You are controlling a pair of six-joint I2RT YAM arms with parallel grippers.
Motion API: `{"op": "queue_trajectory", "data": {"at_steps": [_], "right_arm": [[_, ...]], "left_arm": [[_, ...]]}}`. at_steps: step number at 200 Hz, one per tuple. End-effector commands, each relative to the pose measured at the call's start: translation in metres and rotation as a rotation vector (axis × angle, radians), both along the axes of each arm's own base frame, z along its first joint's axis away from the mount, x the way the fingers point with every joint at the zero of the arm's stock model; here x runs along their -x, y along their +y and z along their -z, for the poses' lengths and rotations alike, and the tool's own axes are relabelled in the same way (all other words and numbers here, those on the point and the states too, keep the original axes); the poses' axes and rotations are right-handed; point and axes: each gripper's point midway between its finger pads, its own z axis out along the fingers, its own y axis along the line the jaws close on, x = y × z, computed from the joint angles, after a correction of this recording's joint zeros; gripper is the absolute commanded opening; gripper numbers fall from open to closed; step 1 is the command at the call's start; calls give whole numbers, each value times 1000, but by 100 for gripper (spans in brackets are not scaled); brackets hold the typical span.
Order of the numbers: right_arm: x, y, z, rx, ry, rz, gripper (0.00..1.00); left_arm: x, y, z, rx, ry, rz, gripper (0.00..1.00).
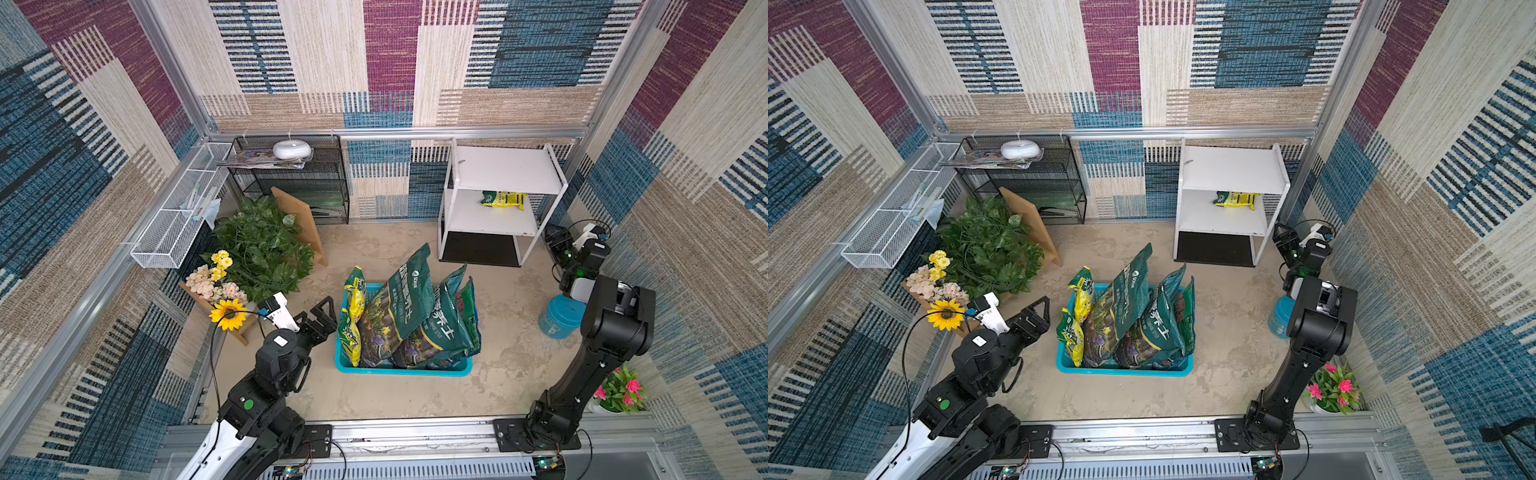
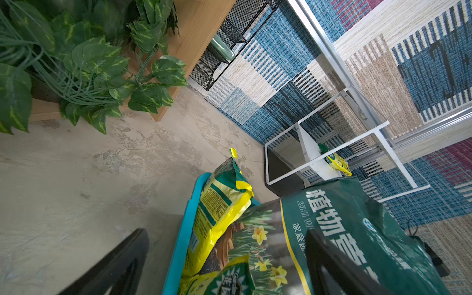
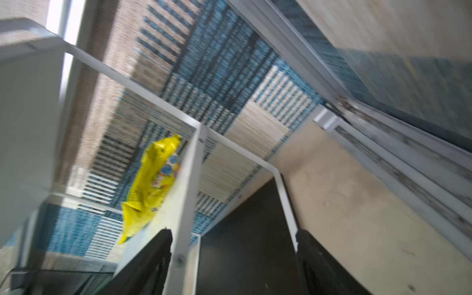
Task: Take down the fertilizer bag from the shelf
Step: Pick up the fertilizer bag from the shelf.
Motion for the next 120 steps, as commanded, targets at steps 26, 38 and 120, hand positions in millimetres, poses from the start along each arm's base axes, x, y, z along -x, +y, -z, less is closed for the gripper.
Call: {"op": "queue_trajectory", "data": {"at_steps": [26, 38, 120], "right_arm": [[-8, -20, -44, -34, -199, -104, 74], [-15, -20, -46, -30, -209, -134, 74], [-60, -3, -35, -102, -187, -324, 70]], "left_arm": [[-5, -3, -2, -8, -8, 3, 99], [-6, -4, 0, -12, -4, 6, 99], [-6, -2, -2, -18, -9, -1, 99]]}}
